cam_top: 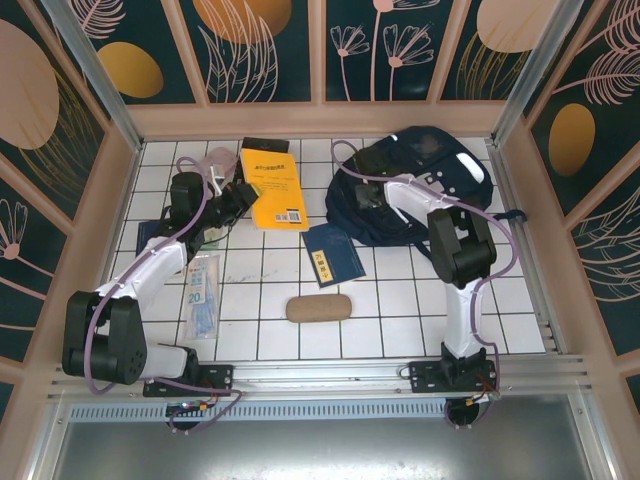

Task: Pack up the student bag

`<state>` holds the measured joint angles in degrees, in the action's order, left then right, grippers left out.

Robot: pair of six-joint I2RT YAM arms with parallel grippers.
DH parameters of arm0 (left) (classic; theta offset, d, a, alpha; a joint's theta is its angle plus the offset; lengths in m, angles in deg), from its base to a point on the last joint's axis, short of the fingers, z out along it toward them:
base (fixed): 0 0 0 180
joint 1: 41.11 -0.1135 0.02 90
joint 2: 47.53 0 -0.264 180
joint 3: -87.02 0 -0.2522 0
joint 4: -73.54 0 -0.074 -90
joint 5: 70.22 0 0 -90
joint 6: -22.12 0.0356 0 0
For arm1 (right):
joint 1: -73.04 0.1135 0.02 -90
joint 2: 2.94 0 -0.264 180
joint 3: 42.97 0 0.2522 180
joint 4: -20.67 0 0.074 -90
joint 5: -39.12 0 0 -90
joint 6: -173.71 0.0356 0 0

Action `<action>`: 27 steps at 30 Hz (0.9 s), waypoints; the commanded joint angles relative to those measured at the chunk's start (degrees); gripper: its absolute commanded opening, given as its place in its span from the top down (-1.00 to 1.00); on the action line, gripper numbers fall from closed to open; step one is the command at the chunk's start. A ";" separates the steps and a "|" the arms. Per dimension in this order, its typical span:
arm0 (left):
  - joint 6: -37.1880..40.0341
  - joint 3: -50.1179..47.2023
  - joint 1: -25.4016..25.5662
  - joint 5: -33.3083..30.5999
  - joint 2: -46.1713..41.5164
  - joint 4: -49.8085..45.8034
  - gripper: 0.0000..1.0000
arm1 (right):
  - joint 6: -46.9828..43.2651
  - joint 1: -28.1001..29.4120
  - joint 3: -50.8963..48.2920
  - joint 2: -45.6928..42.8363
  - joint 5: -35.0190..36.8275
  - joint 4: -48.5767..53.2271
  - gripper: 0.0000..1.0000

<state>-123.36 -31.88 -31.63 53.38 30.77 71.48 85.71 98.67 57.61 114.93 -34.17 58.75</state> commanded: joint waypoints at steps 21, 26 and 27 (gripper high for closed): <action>1.33 0.61 -0.07 2.08 0.80 4.37 1.00 | -2.72 5.05 -8.16 -8.16 -6.11 0.89 -0.19; 0.99 0.56 -0.07 2.58 1.63 5.07 1.00 | -1.48 4.24 -6.66 -3.54 -1.38 3.71 -0.20; 0.88 0.57 -0.07 2.65 1.73 5.12 1.00 | -0.53 3.72 -6.03 -2.44 -0.22 4.54 -0.20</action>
<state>-122.95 -31.91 -31.63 53.80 32.58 71.51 83.85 103.13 50.62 109.22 -37.10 58.23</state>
